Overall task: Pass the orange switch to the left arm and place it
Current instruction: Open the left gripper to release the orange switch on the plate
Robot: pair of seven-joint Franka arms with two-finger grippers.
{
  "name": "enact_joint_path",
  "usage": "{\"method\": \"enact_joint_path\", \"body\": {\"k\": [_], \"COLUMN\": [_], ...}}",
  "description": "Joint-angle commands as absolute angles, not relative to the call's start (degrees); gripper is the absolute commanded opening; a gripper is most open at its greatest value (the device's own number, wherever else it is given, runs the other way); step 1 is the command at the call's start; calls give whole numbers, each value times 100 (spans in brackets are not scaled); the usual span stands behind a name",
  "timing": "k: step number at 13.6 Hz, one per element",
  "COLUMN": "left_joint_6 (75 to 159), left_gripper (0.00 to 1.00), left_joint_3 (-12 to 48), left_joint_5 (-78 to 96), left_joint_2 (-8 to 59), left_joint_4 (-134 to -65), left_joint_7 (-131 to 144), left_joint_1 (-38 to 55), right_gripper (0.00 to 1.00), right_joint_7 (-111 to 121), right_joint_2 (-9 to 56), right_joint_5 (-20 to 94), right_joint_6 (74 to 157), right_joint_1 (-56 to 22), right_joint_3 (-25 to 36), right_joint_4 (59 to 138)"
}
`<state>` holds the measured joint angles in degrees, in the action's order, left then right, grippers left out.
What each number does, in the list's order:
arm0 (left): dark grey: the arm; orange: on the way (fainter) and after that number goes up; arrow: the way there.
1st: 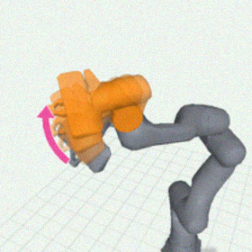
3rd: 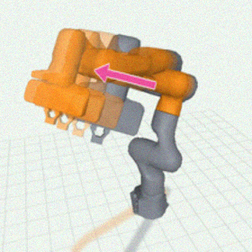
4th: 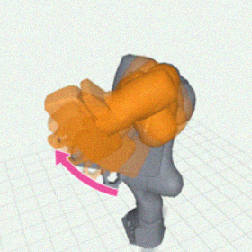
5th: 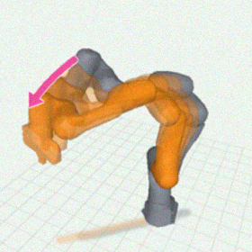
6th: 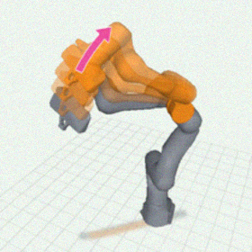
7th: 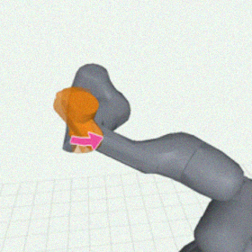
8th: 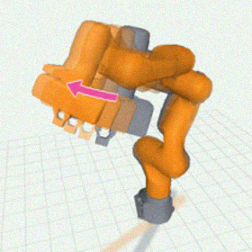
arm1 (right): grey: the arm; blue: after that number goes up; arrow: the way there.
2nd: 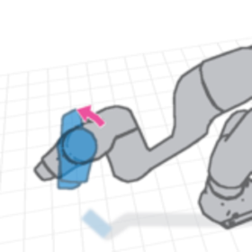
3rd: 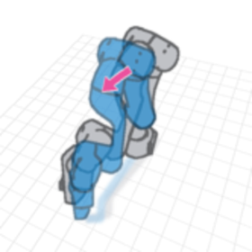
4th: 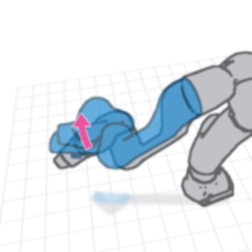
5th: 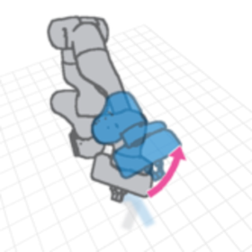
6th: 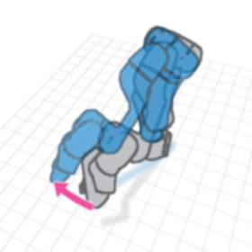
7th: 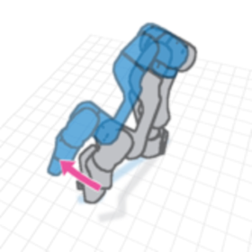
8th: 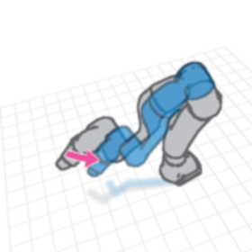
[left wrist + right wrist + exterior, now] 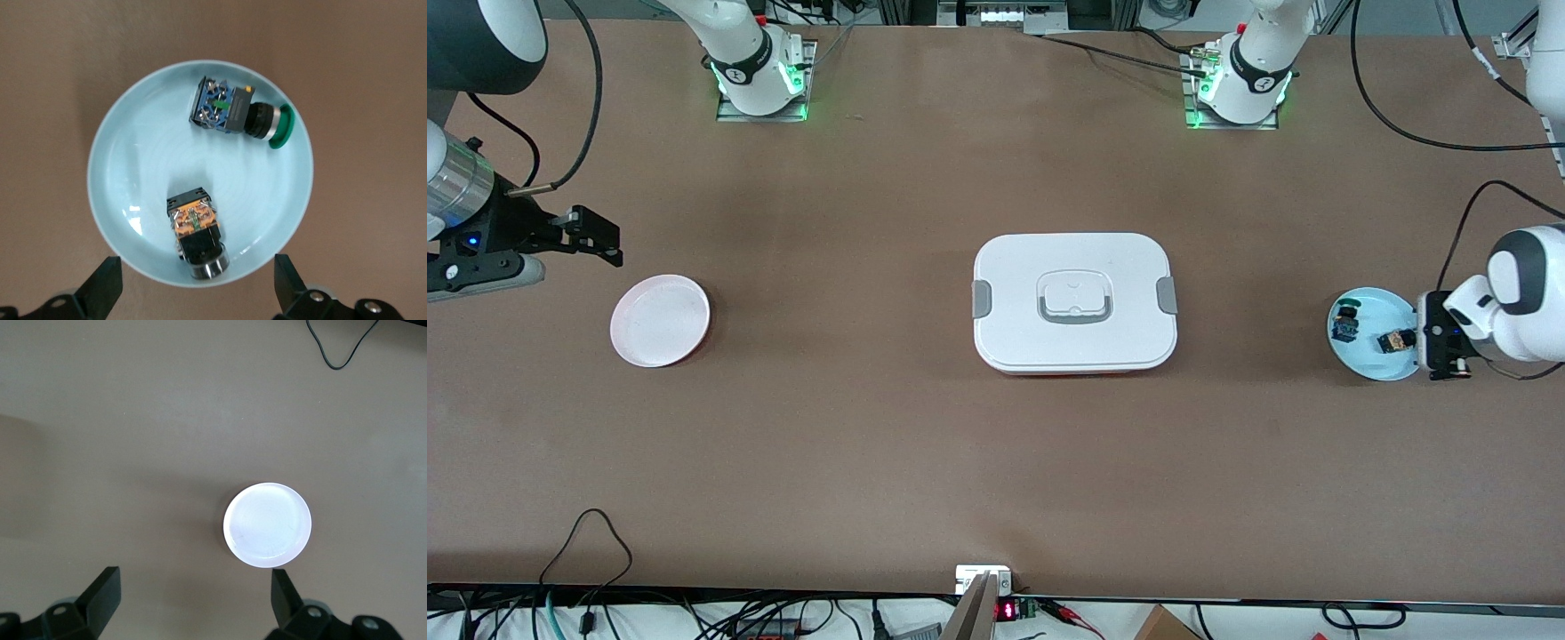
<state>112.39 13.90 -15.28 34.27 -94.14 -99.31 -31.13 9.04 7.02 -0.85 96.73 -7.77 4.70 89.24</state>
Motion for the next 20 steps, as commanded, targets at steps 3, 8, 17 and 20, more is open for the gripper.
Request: {"method": "enact_joint_path", "body": {"k": [3,8,17,20], "left_joint_6": [8873,7332,7230,7927], "left_gripper": [100,100,100,100], "left_joint_3": [1959,2538,2343,621], "left_joint_5": [-1424,-1090,-731,-274], "left_joint_2": [3349,3165,1998,1337], "left_joint_4": [-8088,-7576,-7136,-7768], "left_joint_7": [-7750,-4813,-1136,-765], "left_joint_1": [-3120,-3120,-2202,-910], "right_gripper": [100,100,100,100], "right_joint_7": [809,809,800,791], "right_joint_2": [782,782,817,817], "right_joint_5": [-88,-88,-88,-88], "right_joint_6": [9694,9686,9677,9685], "right_joint_1": [-808,-922,-905,-914], "right_joint_3": [457,439,448,448], "right_joint_4": [8807,8807,8807,8807]}}
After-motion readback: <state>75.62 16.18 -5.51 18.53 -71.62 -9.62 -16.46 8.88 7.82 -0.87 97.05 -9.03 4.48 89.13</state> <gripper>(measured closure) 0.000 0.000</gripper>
